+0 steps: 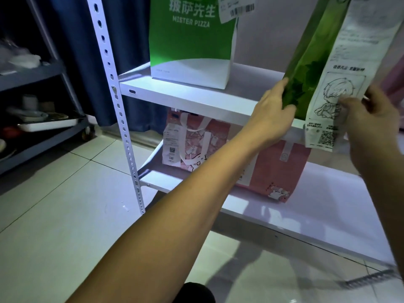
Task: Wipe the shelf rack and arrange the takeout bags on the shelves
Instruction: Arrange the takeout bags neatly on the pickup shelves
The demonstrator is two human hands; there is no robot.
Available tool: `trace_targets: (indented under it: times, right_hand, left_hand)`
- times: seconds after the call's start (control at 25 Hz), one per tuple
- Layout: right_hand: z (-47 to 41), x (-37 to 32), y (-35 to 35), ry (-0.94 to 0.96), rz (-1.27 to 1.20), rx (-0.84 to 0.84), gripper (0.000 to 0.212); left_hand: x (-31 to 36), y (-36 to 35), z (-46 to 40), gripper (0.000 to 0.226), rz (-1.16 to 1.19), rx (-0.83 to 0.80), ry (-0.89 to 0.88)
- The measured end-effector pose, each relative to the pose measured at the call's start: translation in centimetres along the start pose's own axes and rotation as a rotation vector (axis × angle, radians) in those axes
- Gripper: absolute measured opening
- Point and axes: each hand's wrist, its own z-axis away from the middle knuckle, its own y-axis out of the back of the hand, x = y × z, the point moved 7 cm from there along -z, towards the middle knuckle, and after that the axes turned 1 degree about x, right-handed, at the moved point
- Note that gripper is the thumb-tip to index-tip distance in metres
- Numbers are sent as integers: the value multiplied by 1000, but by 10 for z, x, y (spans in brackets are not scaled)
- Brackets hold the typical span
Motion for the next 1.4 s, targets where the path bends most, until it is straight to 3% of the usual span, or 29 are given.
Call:
trace_targets:
  times: [0.36,0.56,0.64,0.88,1.0,1.16,1.28,1.4]
  right_hand:
    - [56,4,14,126,-41,86,32]
    - [89,14,16,201,74,173,33]
    - [109,20,0,236,106,125,29]
    - [163,56,-101,123,205,-282,27]
    - [152,36,-130,181,154,-290,27]
    - [91,-31,-167,292,24,-221,30]
    - [38,-53,-203,155,11,-235,44]
    - [9,-47,-228,-8,59,-275,57]
  left_hand:
    - [-26,14,48,46,132,57,-43]
    - [-62,27,70,44,125,68,22]
    - [-78,34,79,43,127,73,61]
    - [-139,65,110,41,98,136,169]
    - [-150,90,118,42,78,194,175]
    - [-110,157,90,40,27,350,24]
    - [-77,209,49,45,-28,487,-56]
    - [-67,235,8,59,-150,519,14]
